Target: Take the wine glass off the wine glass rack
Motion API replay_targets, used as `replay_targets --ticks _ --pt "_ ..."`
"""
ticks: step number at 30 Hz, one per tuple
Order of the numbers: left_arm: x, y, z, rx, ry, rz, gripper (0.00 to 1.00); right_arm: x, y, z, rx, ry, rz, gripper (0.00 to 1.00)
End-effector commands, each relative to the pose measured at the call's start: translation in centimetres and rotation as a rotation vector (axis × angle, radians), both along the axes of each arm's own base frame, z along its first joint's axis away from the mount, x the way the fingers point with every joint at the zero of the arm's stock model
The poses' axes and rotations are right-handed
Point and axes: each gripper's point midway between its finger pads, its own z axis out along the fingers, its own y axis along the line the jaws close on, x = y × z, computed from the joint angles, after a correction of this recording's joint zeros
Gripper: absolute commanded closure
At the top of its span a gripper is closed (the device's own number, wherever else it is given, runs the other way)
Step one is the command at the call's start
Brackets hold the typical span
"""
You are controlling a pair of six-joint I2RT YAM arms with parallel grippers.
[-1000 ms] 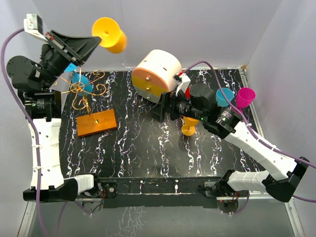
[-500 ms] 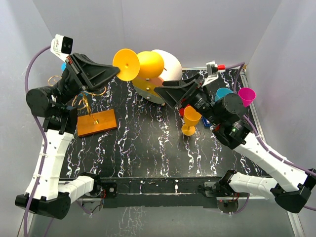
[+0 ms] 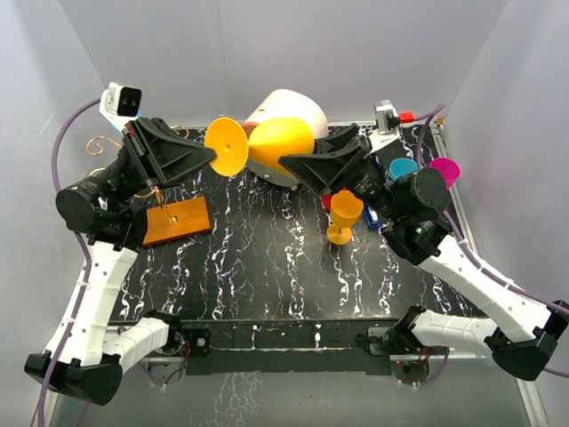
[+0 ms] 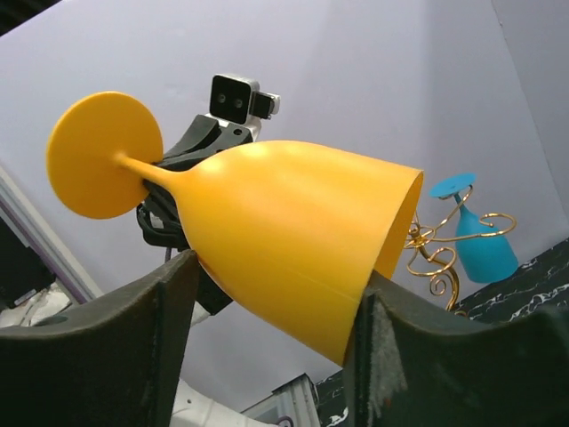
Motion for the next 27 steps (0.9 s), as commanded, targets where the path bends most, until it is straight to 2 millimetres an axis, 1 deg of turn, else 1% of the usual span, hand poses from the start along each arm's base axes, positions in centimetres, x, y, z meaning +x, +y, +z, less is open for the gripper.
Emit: replay_targets --ticks 1,5,8,10,12,14,15,17,18,19,21,23,25,27 --pt "-1.7 0.2 0.1 0.01 -0.079 0.011 1.0 -3.5 -2.0 4.2 0.1 -0.127 0.065 0.51" --pt "-0.3 -0.2 -0.9 0.023 -0.041 0.027 1.0 -4.4 -2.8 4.1 0.151 -0.11 0.094 0.71" --pt "1.3 -0.6 -1.9 0.054 -0.001 0.051 1.0 -5.2 -3.4 4.5 0.183 -0.108 0.121 0.82" --pt "2.6 -0.9 -2.9 0.077 0.046 0.076 0.87 -5.6 -3.6 4.6 0.187 -0.115 0.127 0.91" --pt "3.8 -1.1 -3.8 0.095 0.079 0.1 0.78 -5.9 -3.9 4.6 0.187 -0.119 0.132 0.97" --pt "4.9 -1.2 -4.5 0.107 0.1 0.124 0.59 -5.9 -4.1 4.2 0.177 -0.11 0.119 0.98" --pt "5.4 -1.3 -4.9 0.114 0.114 0.136 0.49 -5.6 -4.3 3.8 0.165 -0.098 0.097 1.0" --pt "6.4 -1.4 -5.8 0.131 0.15 0.169 0.29 -4.8 -4.8 3.0 0.145 -0.061 0.031 1.0" --pt "6.8 -1.3 -6.2 0.141 0.159 0.19 0.19 -4.3 -5.1 2.5 0.132 -0.05 -0.005 1.0" --pt "7.1 -1.4 -6.5 0.159 0.164 0.212 0.13 -3.9 -5.4 2.0 0.113 -0.04 -0.04 1.0" --pt "7.8 -1.2 -7.4 0.213 0.175 0.273 0.03 -2.1 -6.1 0.2 0.047 0.037 -0.149 1.0" --pt "8.6 -0.8 -8.6 0.291 0.199 0.356 0.01 0.0 -7.2 -2.2 -0.027 0.125 -0.279 1.0" --pt "9.2 -0.1 -9.7 0.375 0.218 0.453 0.01 1.9 -8.9 -5.0 -0.106 0.228 -0.419 1.0" --pt "9.7 1.0 -10.7 0.449 0.234 0.549 0.01 3.4 -11.0 -7.9 -0.196 0.315 -0.563 1.0"
